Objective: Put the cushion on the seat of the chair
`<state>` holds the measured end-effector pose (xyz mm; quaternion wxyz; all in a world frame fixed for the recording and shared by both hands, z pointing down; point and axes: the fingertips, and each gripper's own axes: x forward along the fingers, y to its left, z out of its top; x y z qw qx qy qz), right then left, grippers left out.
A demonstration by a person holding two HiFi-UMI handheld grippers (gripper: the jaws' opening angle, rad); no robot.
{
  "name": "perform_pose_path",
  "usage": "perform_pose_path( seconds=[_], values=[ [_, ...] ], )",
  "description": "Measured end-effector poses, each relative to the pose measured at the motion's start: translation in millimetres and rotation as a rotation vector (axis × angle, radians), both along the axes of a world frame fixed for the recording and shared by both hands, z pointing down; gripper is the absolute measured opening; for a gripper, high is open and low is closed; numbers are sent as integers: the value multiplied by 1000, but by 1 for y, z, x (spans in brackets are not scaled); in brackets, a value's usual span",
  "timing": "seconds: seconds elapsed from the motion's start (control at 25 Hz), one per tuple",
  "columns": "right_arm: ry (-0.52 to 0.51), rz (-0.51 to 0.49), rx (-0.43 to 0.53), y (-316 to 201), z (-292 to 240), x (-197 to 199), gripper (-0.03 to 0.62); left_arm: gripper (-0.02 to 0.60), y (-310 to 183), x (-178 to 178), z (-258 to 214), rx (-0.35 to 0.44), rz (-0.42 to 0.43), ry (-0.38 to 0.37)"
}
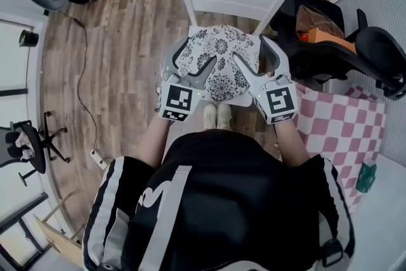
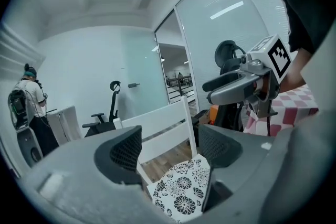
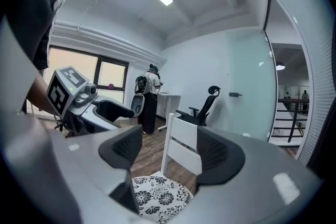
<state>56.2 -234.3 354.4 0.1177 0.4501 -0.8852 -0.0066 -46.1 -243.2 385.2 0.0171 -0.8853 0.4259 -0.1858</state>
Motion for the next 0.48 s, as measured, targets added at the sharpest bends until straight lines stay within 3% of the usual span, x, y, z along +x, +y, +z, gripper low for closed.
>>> perform_pose_path(
  seconds=[0.2,0.48],
  values=[
    [-22,11,39,-4,-26,4,316,345,-8,-2,-38,57,-26,70],
    [-39,27,82,-11,-55,9,299,344,-16,-8,-59,88,-55,86]
  ],
)
